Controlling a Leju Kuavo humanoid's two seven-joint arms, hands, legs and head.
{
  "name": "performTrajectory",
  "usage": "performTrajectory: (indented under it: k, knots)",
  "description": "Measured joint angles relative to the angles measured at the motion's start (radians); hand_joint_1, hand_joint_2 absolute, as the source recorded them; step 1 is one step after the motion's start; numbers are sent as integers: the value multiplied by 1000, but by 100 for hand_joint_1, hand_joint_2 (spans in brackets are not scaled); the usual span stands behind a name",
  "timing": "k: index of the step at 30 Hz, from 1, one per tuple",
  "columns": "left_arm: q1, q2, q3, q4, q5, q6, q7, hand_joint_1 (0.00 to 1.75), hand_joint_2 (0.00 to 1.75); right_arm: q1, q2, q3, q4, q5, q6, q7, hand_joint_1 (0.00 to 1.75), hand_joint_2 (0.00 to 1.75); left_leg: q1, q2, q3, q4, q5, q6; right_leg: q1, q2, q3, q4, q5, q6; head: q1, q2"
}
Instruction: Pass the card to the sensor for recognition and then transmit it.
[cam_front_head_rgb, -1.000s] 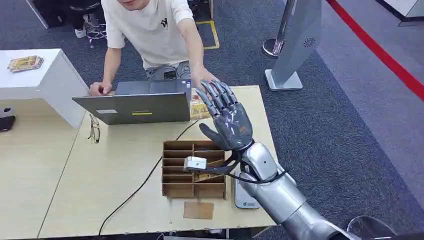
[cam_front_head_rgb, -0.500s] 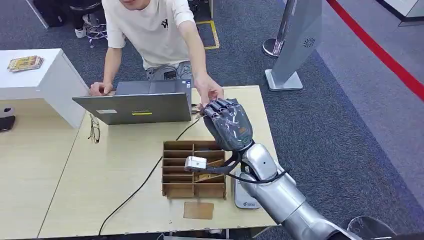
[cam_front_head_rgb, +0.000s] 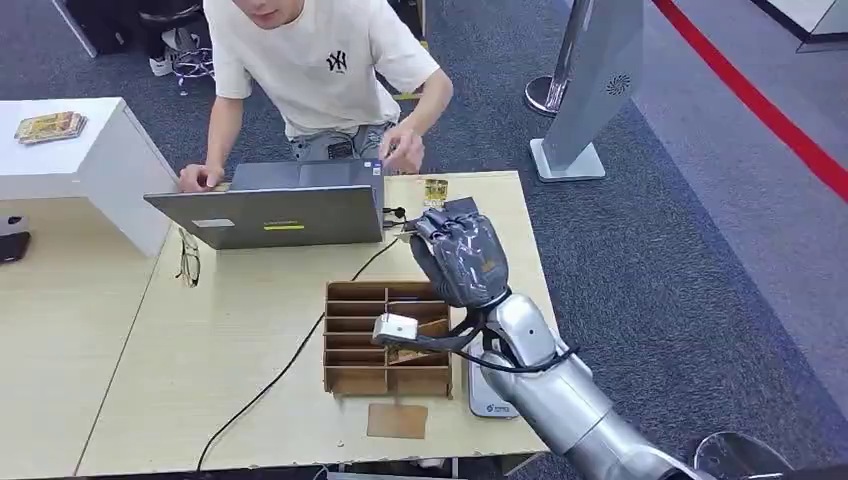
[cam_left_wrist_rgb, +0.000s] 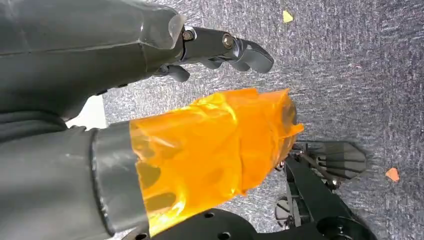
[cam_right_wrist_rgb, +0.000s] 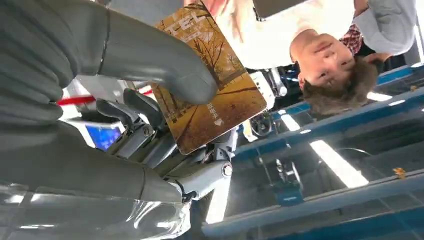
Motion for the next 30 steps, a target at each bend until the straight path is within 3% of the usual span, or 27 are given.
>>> performTrajectory:
  k: [10,15,21,30]
  knots:
    - [7,-5,0,0,20,-1,-8,0,0,87,1,-83,-147,-324,67,-78,175,175,0,0,0,0,0,0,0,0,0,0,0,0,0,0]
    - [16,-15,0,-1,43,-5,-9,0,0,173,17,-168,-271,-637,190,-123,175,175,0,0,0,0,0,0,0,0,0,0,0,0,0,0]
    - [28,-33,18,-26,82,-21,-8,0,0,270,36,-260,-358,-1012,392,-121,175,175,0,0,0,0,0,0,0,0,0,0,0,0,0,0]
    - [35,-54,64,-53,127,-32,3,0,0,389,40,-346,-378,-1235,505,-93,175,175,0,0,0,0,0,0,0,0,0,0,0,0,0,0]
